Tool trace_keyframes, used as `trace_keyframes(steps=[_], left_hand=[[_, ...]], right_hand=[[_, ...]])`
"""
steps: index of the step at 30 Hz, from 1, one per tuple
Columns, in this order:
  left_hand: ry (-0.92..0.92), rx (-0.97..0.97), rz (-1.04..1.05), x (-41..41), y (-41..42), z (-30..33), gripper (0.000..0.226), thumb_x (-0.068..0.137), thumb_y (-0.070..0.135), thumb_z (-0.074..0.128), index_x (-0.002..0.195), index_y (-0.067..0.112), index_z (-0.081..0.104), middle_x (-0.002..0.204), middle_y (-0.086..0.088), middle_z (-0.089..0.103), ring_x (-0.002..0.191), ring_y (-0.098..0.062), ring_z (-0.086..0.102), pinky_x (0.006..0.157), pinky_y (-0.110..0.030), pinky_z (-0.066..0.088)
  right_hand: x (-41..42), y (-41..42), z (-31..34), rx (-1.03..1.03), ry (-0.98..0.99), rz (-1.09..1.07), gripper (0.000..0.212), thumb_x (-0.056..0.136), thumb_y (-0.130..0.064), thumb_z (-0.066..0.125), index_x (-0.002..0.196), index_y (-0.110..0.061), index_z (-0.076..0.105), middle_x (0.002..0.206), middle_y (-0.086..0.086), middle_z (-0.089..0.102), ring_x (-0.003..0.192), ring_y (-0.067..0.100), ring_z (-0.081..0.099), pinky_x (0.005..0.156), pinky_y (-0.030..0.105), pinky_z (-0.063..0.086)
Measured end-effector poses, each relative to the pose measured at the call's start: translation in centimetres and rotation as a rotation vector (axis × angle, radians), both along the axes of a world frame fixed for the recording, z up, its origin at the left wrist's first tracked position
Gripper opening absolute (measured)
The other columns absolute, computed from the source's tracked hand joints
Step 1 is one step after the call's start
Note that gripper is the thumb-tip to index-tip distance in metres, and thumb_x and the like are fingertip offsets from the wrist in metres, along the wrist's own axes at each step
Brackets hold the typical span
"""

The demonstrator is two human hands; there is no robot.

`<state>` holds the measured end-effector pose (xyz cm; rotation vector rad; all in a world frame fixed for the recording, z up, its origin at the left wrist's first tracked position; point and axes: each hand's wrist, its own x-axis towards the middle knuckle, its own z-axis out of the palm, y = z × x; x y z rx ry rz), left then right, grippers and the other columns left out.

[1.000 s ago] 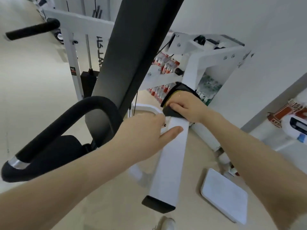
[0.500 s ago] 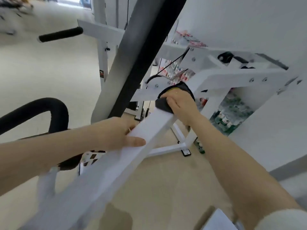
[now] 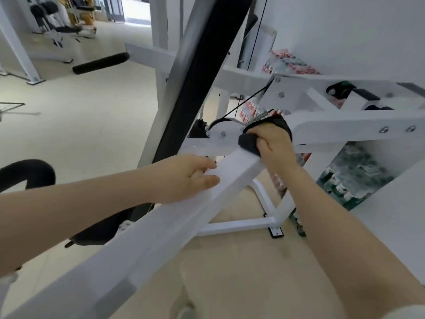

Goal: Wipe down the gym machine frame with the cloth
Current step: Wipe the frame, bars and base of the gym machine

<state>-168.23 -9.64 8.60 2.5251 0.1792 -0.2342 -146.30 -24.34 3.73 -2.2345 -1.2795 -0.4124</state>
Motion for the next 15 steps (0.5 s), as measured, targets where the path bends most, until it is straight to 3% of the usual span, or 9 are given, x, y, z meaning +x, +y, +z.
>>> trace_keyframes(steps=[5,9,11,13,15], left_hand=[[0.006,-0.035,-0.024,7.9,-1.3,0.4,0.057,0.091,0.050,0.042,0.142,0.026,0.031,0.136,0.006,0.045,0.119,-0.012,0.046,0.097,-0.026,0.038],[-0.003,0.016,-0.047,14.0,-2.7,0.2,0.055,0.089,0.051,0.047,0.130,0.014,0.048,0.121,-0.003,0.058,0.112,-0.022,0.055,0.089,-0.029,0.041],[0.015,0.035,-0.018,16.0,-2.9,0.1,0.060,0.087,0.054,0.050,0.129,0.011,0.048,0.119,-0.004,0.058,0.113,-0.021,0.054,0.087,-0.027,0.039],[0.037,0.009,0.022,17.5,-2.9,-0.4,0.068,0.083,0.058,0.053,0.135,0.015,0.042,0.126,-0.003,0.055,0.111,-0.017,0.052,0.089,-0.026,0.039],[0.018,-0.049,0.036,18.4,-3.1,-0.8,0.066,0.083,0.059,0.053,0.134,0.019,0.041,0.125,0.000,0.055,0.100,-0.013,0.051,0.080,-0.023,0.041]], right_hand=[[4.7,-1.2,0.8,-0.030,0.051,-0.190,0.054,0.073,-0.031,0.029,0.104,-0.010,0.067,0.109,0.008,0.067,0.106,0.028,0.057,0.095,0.047,0.041],[4.5,-1.8,-0.2,-0.143,-0.059,0.039,0.046,0.075,-0.028,0.034,0.105,-0.012,0.065,0.109,0.003,0.066,0.105,0.025,0.057,0.092,0.043,0.041],[6.9,-2.1,0.3,-0.156,-0.034,0.040,0.047,0.075,-0.028,0.033,0.104,-0.010,0.066,0.107,0.005,0.067,0.103,0.025,0.059,0.092,0.041,0.043],[10.1,-2.5,1.1,-0.069,0.004,-0.151,0.052,0.075,-0.031,0.030,0.103,-0.011,0.068,0.106,0.006,0.069,0.103,0.026,0.059,0.093,0.043,0.043],[12.7,-3.6,1.7,-0.046,0.025,-0.393,0.053,0.075,-0.032,0.029,0.106,-0.014,0.068,0.110,0.006,0.068,0.107,0.026,0.057,0.095,0.042,0.040]])
